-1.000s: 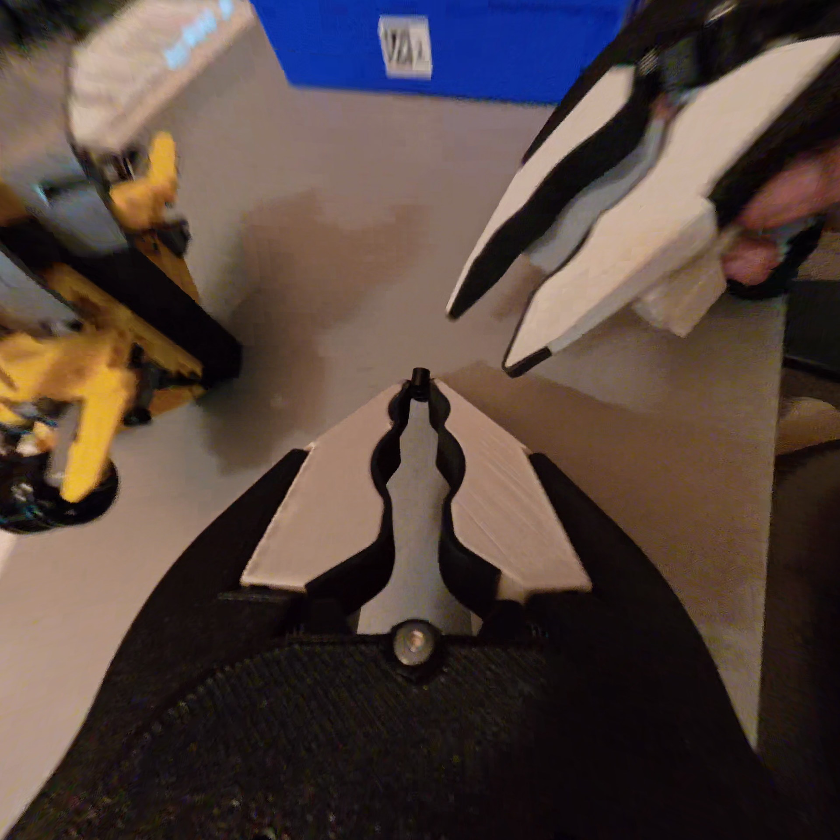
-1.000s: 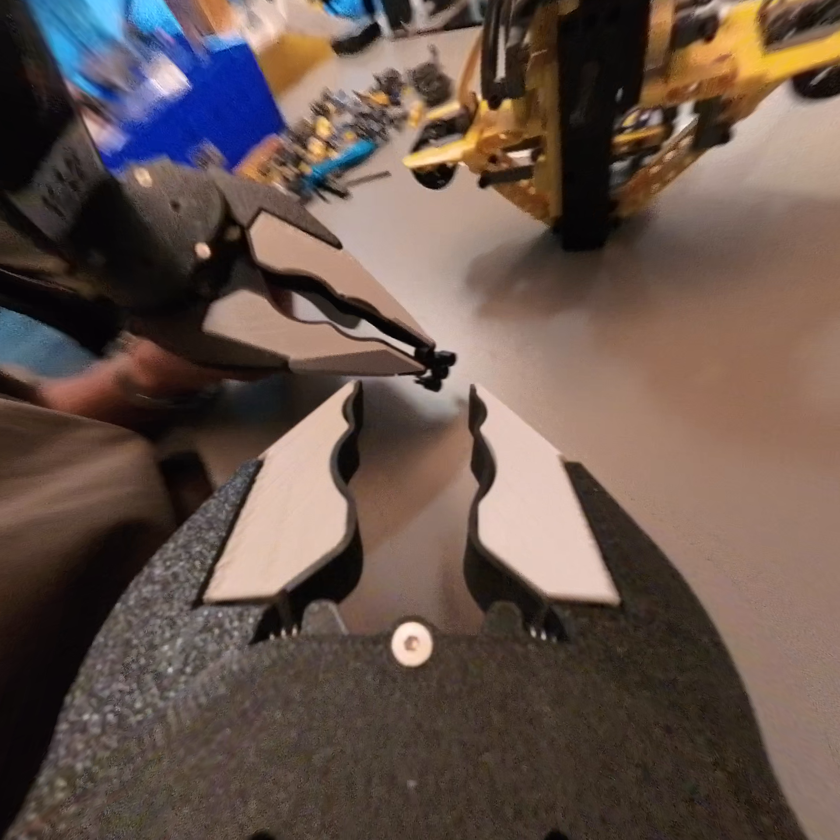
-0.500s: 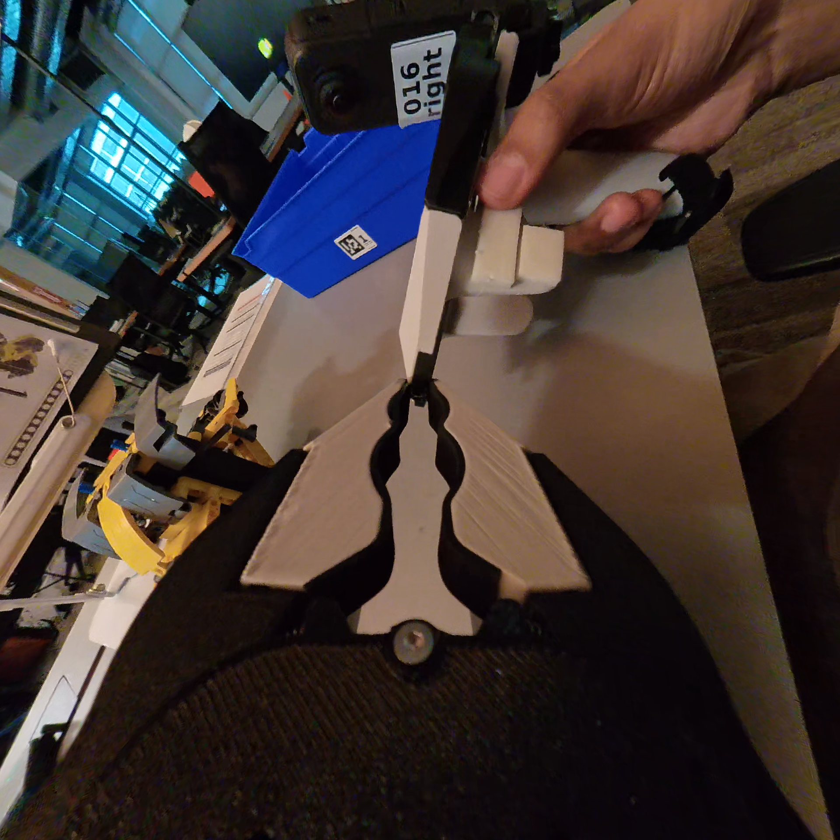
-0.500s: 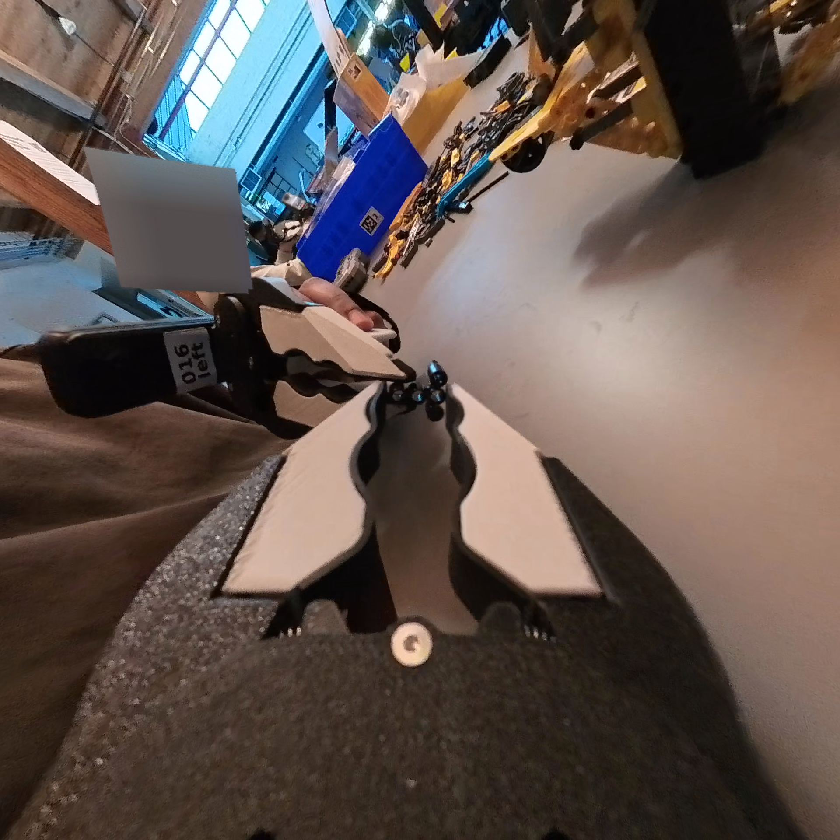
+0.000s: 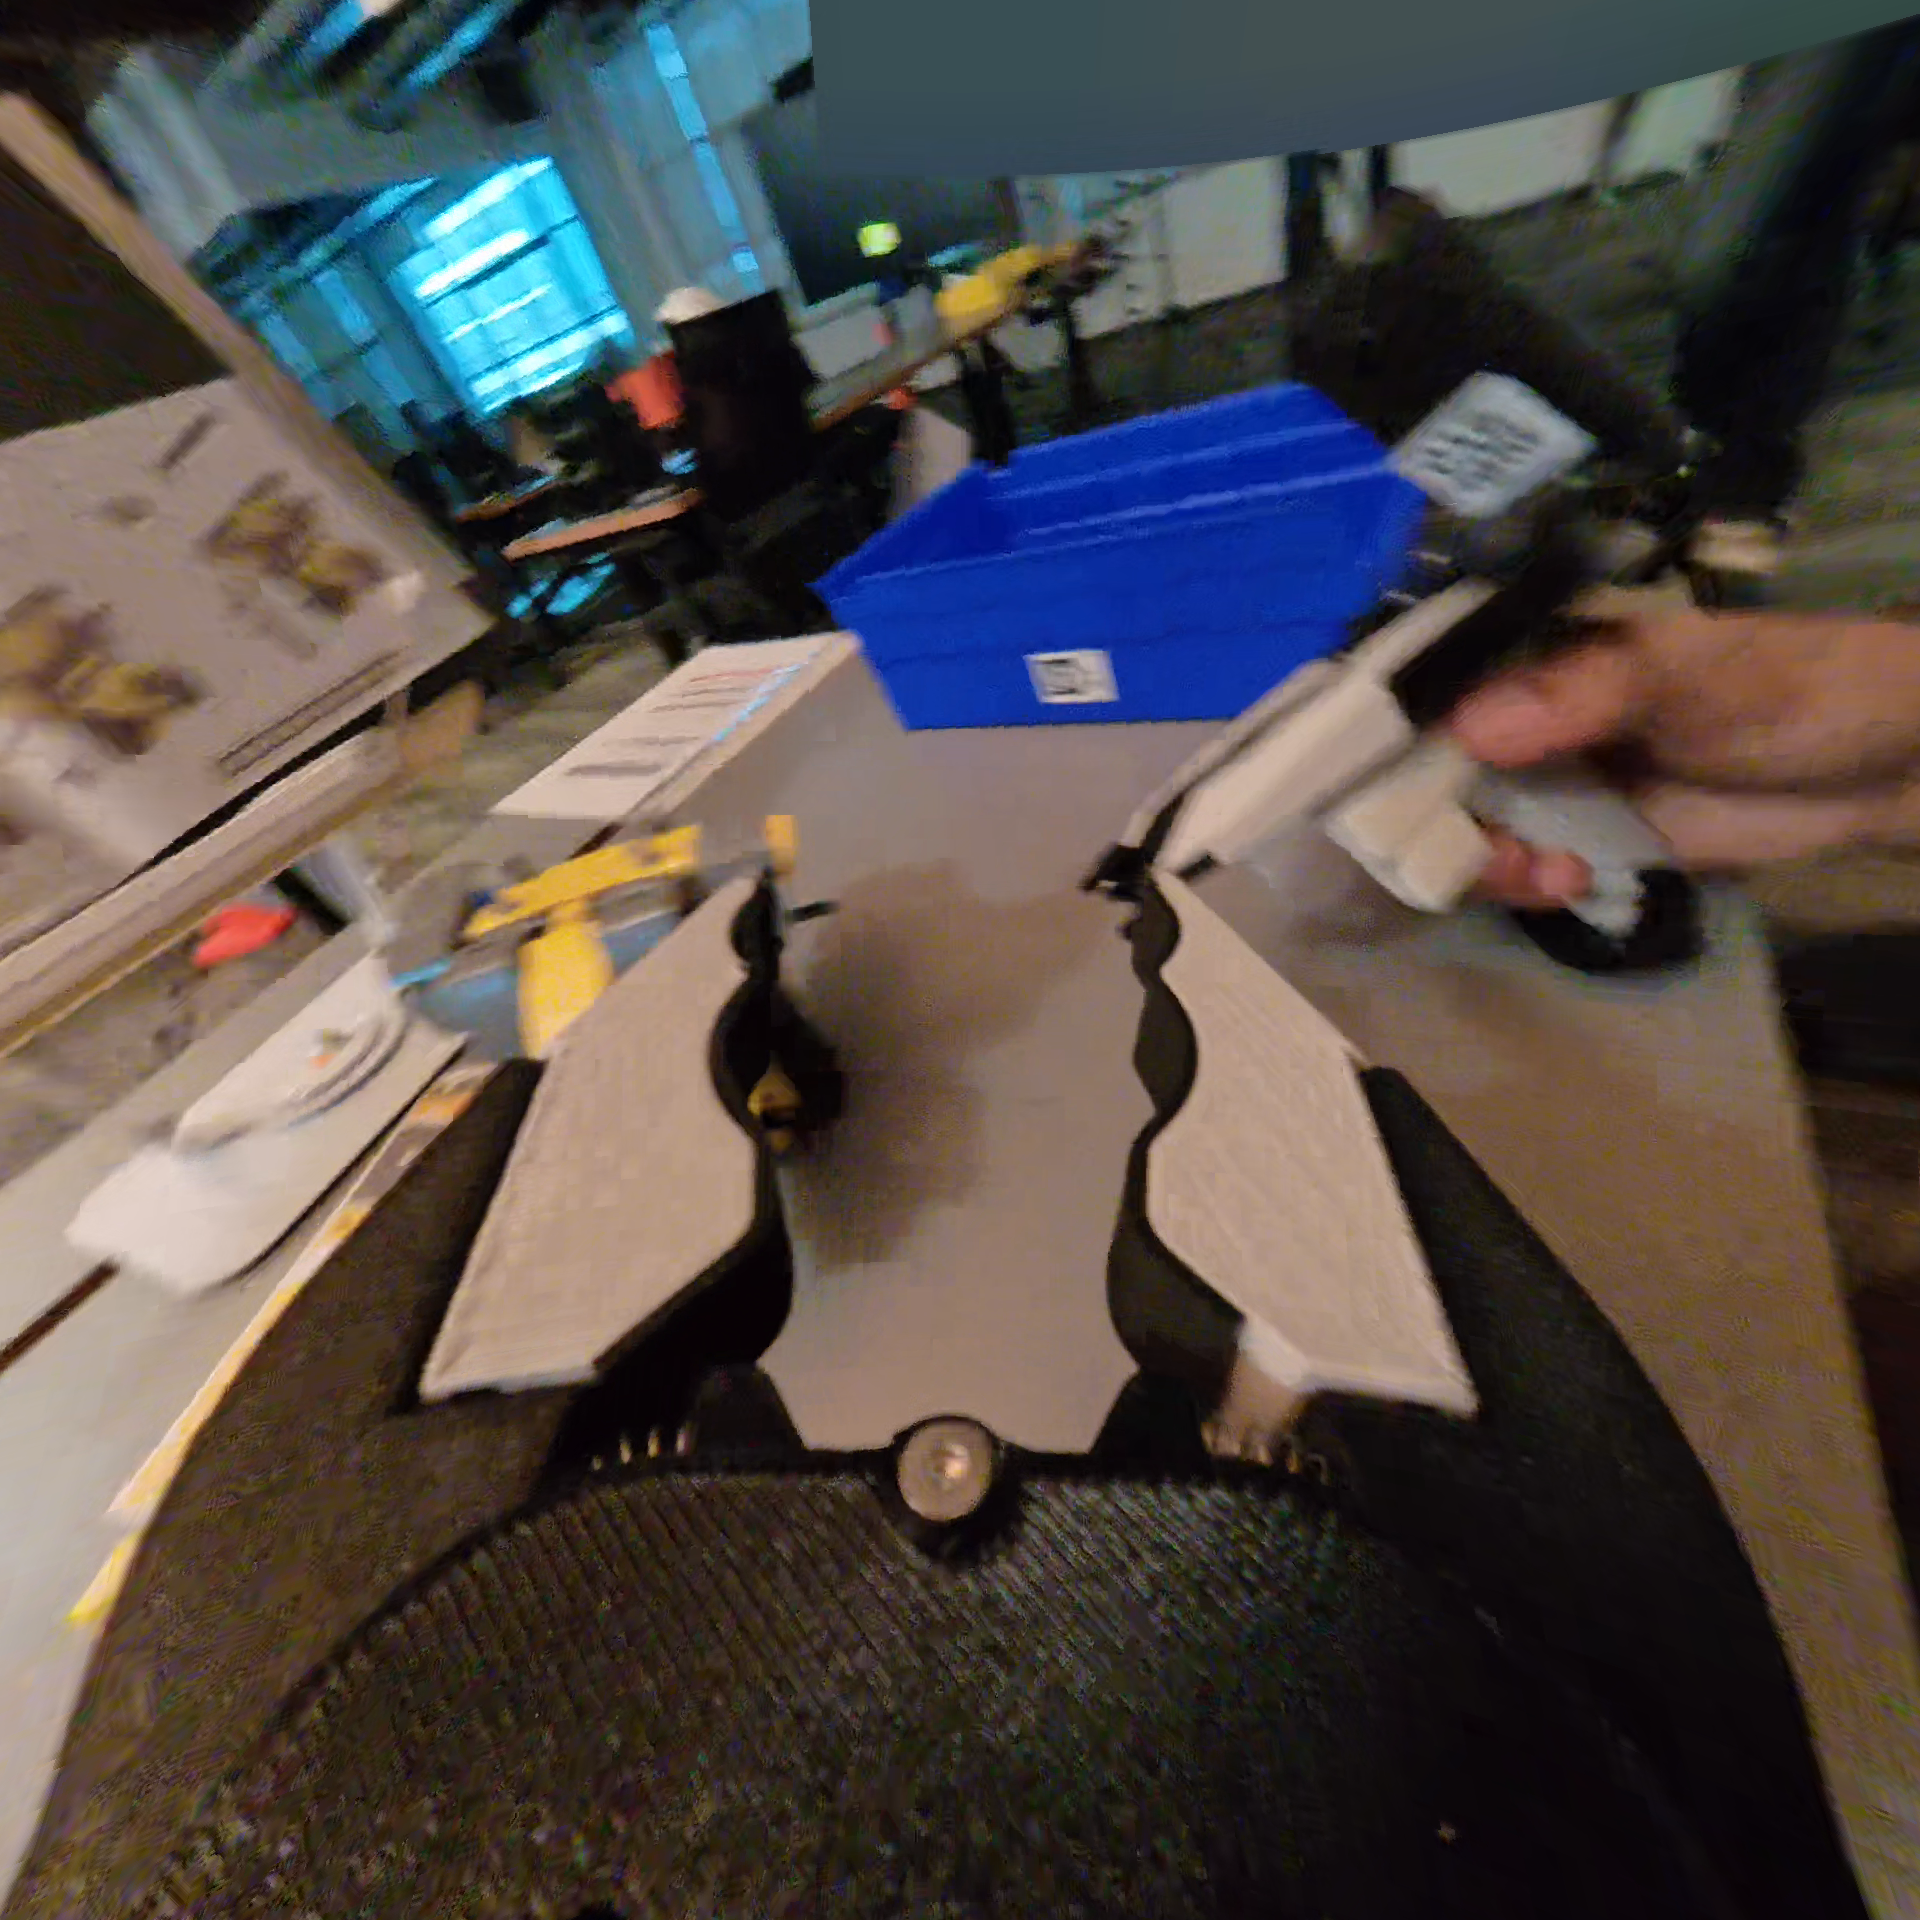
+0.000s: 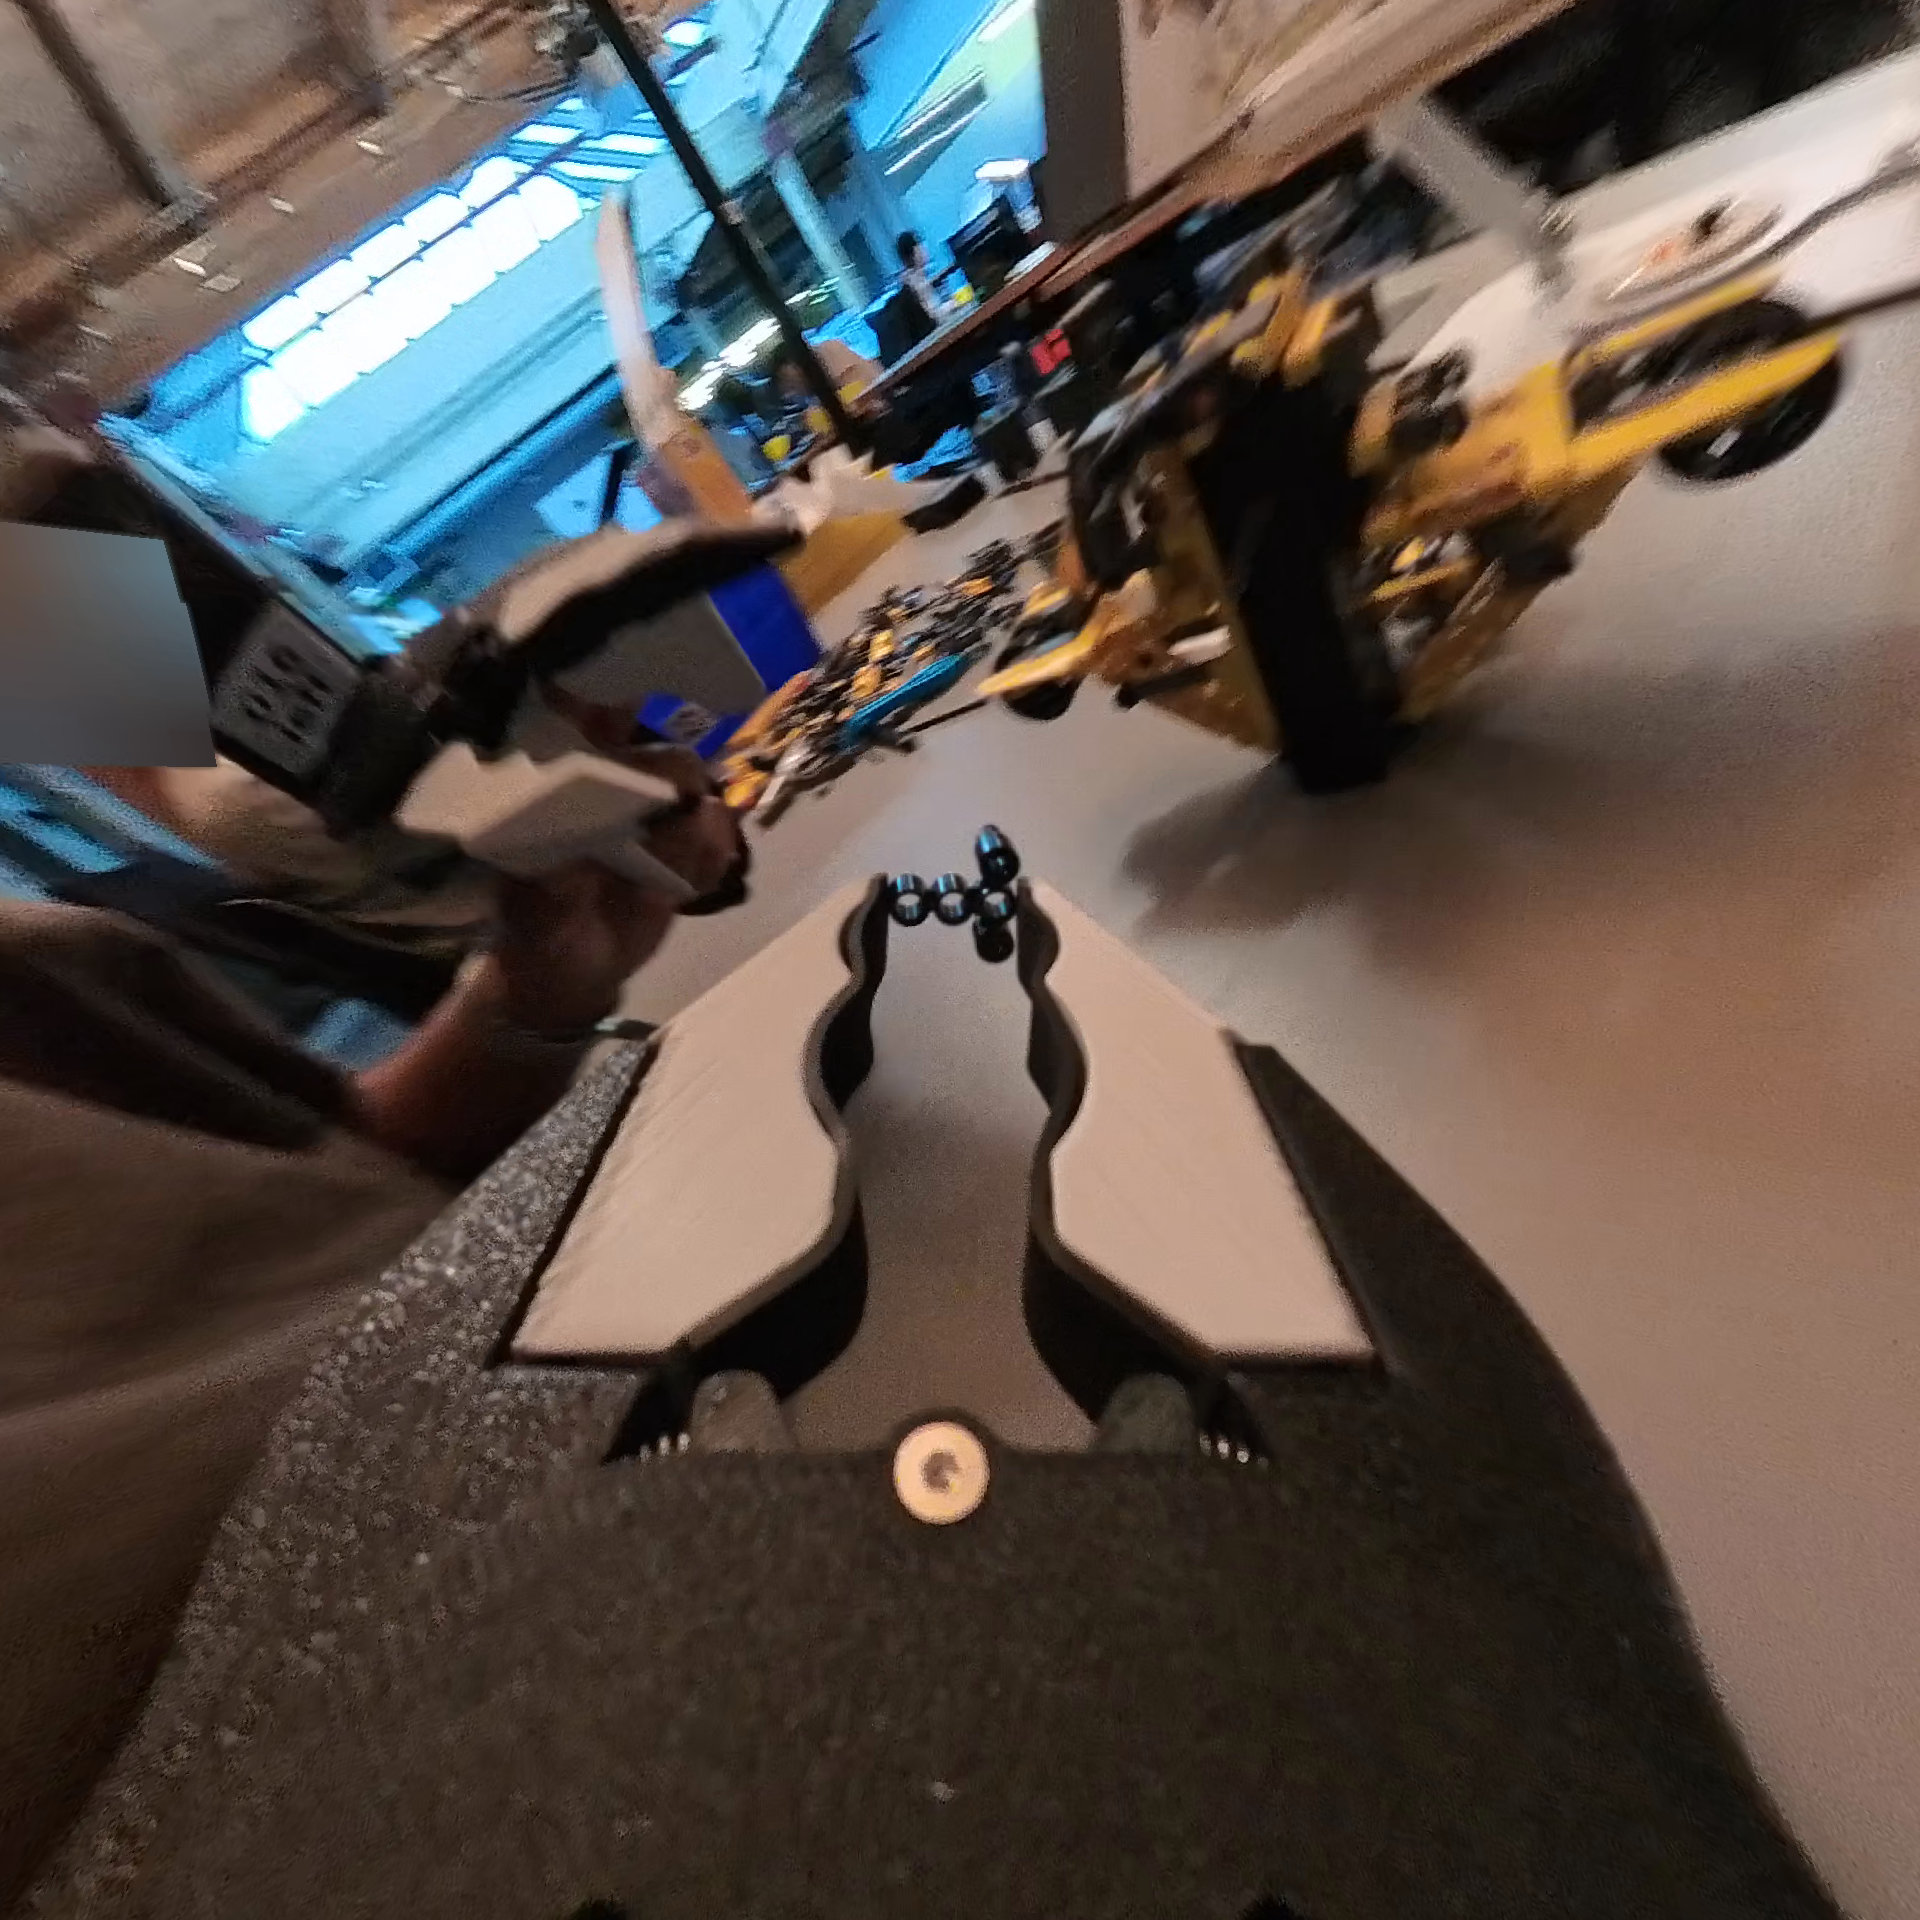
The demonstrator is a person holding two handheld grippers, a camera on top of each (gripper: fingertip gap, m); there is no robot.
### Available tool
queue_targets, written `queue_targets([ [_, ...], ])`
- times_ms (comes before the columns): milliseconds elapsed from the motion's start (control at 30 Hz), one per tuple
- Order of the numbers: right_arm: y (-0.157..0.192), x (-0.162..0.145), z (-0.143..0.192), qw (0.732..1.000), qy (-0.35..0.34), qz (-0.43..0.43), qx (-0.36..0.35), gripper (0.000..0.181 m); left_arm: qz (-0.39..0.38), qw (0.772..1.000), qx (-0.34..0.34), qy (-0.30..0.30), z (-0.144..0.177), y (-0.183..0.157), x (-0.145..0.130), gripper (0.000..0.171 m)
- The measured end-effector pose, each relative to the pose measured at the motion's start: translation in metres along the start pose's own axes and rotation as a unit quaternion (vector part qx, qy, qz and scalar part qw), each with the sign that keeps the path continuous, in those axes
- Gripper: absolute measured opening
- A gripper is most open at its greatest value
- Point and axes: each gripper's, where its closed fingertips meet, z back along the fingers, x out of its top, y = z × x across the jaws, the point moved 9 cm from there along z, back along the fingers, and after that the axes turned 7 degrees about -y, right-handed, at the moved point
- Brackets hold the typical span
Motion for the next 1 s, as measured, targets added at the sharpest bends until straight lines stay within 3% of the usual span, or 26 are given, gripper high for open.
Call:
queue_targets([
  [133,-0.012,0.006,-0.037,0.992,-0.016,0.072,-0.105,0.023,0.085,0.994,0.062,0.040,-0.008,0.071,-0.014,0.103],
  [233,-0.022,0.011,-0.062,0.989,-0.022,0.043,-0.138,0.024,0.161,0.981,0.027,0.109,-0.026,0.101,-0.037,0.118],
  [367,-0.041,-0.001,-0.077,0.982,0.083,0.009,-0.167,0.024,0.241,0.954,-0.041,0.171,-0.045,0.116,-0.062,0.125],
  [533,-0.048,0.002,-0.079,0.970,0.122,0.072,-0.197,0.024,0.191,0.946,-0.055,0.258,-0.062,0.108,-0.091,0.123],
  [800,-0.050,0.001,-0.088,0.948,0.177,0.165,-0.208,0.024,0.165,0.941,-0.060,0.289,-0.075,0.115,-0.078,0.109],
  [900,-0.049,0.002,-0.087,0.952,0.167,0.161,-0.200,0.024,0.154,0.935,-0.079,0.309,-0.083,0.115,-0.074,0.101],
  [967,-0.048,0.003,-0.085,0.954,0.157,0.162,-0.196,0.024,0.162,0.930,-0.100,0.315,-0.087,0.112,-0.074,0.079],
  [1000,-0.047,0.004,-0.084,0.955,0.154,0.163,-0.196,0.024,0.169,0.926,-0.098,0.322,-0.089,0.112,-0.076,0.077],
])
